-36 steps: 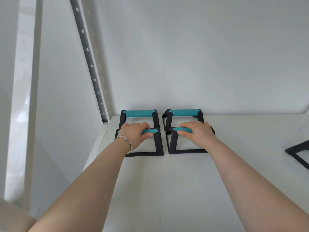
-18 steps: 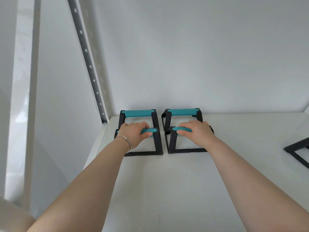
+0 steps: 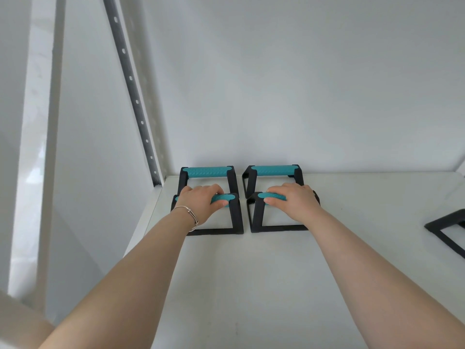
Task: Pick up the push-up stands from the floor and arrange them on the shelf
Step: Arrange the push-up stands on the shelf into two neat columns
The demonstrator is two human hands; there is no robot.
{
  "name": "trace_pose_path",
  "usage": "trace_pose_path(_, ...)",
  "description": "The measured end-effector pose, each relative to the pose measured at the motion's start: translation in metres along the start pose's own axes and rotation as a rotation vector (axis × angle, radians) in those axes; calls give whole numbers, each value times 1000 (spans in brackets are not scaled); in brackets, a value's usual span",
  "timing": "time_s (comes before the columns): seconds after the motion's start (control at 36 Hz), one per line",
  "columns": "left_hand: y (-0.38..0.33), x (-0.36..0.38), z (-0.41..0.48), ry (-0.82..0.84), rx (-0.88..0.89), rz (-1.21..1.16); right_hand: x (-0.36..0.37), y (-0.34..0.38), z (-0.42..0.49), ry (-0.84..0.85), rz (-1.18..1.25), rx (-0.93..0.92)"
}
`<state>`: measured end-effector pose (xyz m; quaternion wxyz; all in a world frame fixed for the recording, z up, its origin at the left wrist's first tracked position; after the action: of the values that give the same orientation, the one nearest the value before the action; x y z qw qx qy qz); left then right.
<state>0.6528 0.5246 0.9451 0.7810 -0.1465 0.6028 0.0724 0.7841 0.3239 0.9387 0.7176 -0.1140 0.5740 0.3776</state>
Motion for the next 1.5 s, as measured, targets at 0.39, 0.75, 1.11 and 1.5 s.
trace_pose_path(0.39, -45, -9, -6, -117, -44, 83, -33, -8, -20, -194, -56, 17)
trace_pose_path(0.75, -258, 0, 12, -187, -9, 116, -144, -173, -96, -479, -279, 265)
trace_pose_path(1.11, -541, 44, 28, -117, 52, -7, -254, -421, -183, -425, -410, 476)
trace_pose_path(1.5, -614, 106, 36, 173, -323, -325, -215, -518, -200, -53, -97, 696)
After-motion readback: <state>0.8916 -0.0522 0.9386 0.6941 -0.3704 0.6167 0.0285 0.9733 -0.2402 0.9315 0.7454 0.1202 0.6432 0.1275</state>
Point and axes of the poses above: each hand's wrist, its own z-axis towards the middle knuckle, its own x-axis out of the palm, y = z × x, the point moved 8 cm from there along z, towards the middle knuckle, and after that the axes turned 10 degrees about -y, right-handed, at the moved point
